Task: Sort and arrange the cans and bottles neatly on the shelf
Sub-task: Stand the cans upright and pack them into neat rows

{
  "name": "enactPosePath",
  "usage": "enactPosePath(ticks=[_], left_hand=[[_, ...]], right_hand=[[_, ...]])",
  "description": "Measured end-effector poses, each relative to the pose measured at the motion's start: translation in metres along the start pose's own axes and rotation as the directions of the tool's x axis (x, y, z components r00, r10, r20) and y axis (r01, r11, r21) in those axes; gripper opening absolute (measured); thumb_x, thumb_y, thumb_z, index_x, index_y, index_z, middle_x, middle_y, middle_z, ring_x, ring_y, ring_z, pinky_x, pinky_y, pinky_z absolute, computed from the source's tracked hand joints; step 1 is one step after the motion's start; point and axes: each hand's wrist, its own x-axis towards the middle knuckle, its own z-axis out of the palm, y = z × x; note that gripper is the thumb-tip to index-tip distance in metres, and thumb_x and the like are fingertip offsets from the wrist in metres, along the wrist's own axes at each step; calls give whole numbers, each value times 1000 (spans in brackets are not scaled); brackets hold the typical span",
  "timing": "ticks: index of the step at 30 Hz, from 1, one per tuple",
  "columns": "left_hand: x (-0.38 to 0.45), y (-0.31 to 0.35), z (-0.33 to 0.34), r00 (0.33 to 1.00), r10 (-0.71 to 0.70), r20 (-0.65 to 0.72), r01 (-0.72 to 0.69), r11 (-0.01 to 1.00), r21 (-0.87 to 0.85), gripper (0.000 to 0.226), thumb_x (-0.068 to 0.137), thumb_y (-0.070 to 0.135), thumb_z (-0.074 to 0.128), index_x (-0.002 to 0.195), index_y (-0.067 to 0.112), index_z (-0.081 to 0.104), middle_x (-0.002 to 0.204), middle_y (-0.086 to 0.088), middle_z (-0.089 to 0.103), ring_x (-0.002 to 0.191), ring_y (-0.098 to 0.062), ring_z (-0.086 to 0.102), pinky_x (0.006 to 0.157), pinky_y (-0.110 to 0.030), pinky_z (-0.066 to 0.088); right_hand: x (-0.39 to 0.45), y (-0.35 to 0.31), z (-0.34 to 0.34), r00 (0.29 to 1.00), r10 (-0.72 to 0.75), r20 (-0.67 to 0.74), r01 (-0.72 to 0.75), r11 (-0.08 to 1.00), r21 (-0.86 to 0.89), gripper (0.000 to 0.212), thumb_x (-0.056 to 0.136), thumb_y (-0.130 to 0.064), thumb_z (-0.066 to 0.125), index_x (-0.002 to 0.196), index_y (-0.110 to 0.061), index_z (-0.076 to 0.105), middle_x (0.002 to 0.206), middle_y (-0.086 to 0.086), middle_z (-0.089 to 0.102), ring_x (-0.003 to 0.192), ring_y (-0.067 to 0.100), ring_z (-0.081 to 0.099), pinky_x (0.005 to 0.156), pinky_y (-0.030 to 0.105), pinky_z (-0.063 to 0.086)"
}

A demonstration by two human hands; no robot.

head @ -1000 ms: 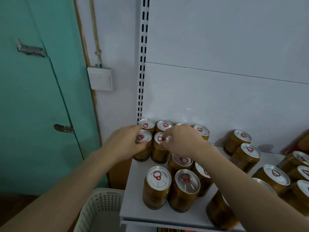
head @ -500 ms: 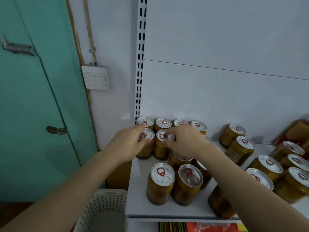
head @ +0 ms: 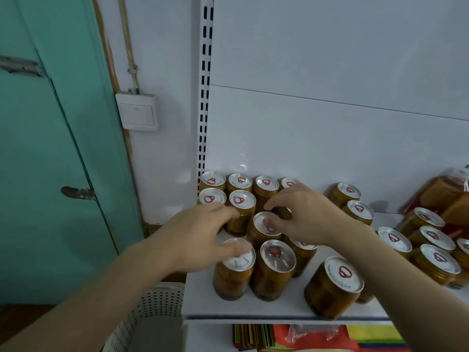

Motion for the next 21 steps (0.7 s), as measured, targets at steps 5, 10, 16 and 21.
enactPosePath(ticks=[5, 10, 16, 21], left_hand=[[-16, 18, 9, 990, 54, 131, -65, 994, 82, 73, 83, 78, 65, 145, 47, 46, 133, 23, 56, 115, -1, 54, 93, -28, 53], [-24, 1, 8, 1000, -12, 24, 9, 996, 92, 79, 89, 69, 65, 157, 38, 41, 144, 18, 55, 124, -3, 54, 99, -27, 51], [-26, -16, 14, 981, -147, -125, 161, 981, 109, 74, 90, 68, 65, 153, 35, 45, 143, 14, 60, 122, -9, 59, 98, -31, 54], [-21, -20, 21, 960, -197, -200, 207, 978, 30, 69, 92, 56, 72, 151, 29, 48, 144, 8, 60, 124, -13, 60, 99, -30, 51]], right_hand=[[-2, -15, -1, 993, 11, 116, 0, 995, -95, 43, 93, -66, 55, 116, -37, 76, 89, -11, 72, 92, 11, 64, 79, 37, 61], [4, -29, -1, 990, 35, 137, -23, 996, -88, 43, 91, -64, 55, 116, -37, 76, 91, -9, 73, 90, 14, 66, 77, 40, 63], [0, -54, 13, 997, 26, 79, -18, 995, -98, 40, 98, -61, 49, 86, -28, 67, 82, -4, 64, 91, 20, 57, 77, 43, 58], [-4, -65, 22, 997, 33, 64, -24, 990, -139, 39, 99, -66, 52, 122, -37, 66, 112, -4, 59, 110, 22, 49, 87, 39, 47]])
